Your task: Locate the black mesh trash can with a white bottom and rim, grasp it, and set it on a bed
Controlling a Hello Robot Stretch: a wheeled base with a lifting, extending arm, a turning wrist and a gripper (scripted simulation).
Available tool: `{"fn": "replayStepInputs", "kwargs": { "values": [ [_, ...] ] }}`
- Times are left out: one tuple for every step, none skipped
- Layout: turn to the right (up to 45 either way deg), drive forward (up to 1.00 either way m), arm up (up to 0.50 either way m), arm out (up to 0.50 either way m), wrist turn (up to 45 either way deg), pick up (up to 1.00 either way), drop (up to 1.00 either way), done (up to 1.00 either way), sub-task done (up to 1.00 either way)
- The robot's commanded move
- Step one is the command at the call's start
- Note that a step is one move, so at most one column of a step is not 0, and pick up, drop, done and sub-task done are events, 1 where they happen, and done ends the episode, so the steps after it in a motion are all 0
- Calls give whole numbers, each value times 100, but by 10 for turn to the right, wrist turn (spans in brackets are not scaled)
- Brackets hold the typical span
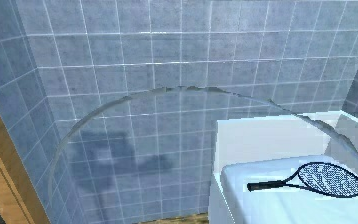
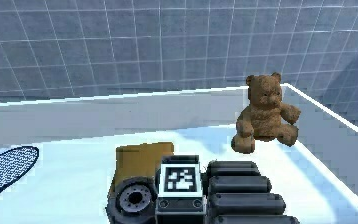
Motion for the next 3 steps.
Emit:
{"fn": "replayStepInputs", "kwargs": {
  "values": [
    [0,0,0,38,0,0,0,0,0],
    [0,0,0,0,450,0,0,0,0],
    [0,0,0,0,450,0,0,0,0]
  ]
}}
